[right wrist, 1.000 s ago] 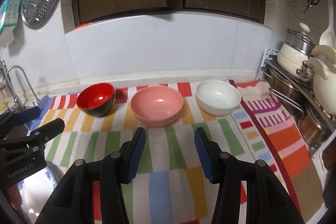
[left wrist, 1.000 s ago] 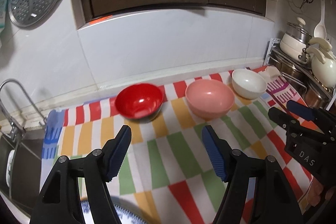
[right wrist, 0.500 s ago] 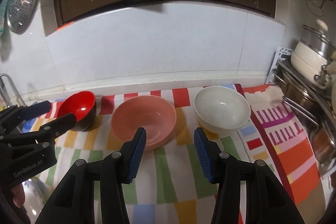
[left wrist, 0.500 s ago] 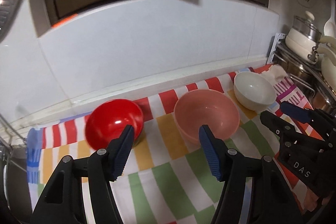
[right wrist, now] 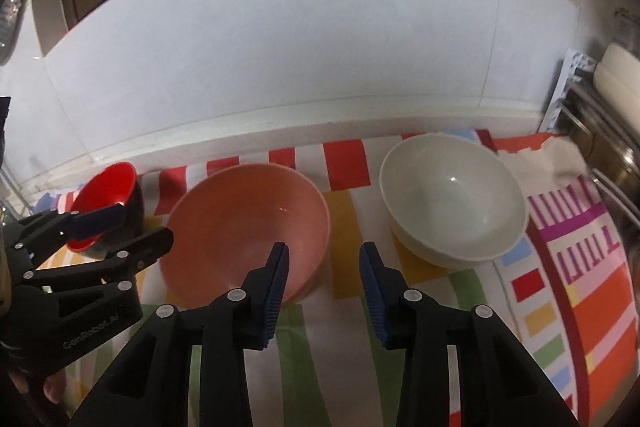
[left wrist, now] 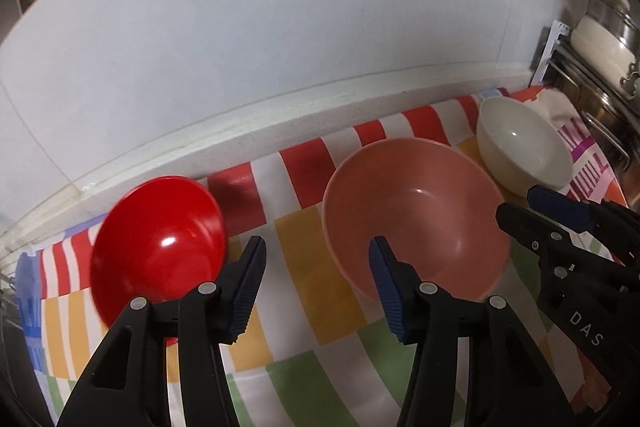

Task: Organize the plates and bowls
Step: 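Close both tools on the rim of the pink bowl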

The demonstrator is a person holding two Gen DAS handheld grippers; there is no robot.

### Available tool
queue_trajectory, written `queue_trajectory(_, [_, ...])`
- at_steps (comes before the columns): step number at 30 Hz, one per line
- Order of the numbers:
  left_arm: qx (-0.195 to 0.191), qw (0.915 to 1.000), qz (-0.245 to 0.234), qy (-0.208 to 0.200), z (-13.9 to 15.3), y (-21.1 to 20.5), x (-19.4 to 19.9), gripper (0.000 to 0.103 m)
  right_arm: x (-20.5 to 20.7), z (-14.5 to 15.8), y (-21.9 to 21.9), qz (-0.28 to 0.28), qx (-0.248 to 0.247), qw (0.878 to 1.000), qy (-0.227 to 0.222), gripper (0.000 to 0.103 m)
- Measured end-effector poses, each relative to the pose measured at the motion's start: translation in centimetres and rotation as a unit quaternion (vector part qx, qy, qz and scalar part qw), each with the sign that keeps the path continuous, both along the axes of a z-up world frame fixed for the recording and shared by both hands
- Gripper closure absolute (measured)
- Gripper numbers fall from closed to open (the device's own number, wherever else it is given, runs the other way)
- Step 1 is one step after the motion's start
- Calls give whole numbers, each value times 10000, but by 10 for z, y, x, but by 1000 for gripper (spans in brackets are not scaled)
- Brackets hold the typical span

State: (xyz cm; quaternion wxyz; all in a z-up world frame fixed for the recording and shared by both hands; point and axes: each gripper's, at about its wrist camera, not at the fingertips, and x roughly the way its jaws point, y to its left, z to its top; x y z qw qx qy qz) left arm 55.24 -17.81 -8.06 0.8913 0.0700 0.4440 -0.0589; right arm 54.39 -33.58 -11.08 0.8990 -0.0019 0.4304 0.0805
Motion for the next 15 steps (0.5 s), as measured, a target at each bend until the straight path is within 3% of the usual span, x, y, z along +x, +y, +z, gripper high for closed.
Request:
queue_trajectory(9, [-5,9994,-108,320,-21,-5,17,63,17,-22,-2,-20,180,9994,293,78])
queue_trajectory(15, [-63,9988,-222,427,-25,-8,21,82,17,-22,3,21,193,9994,283,87])
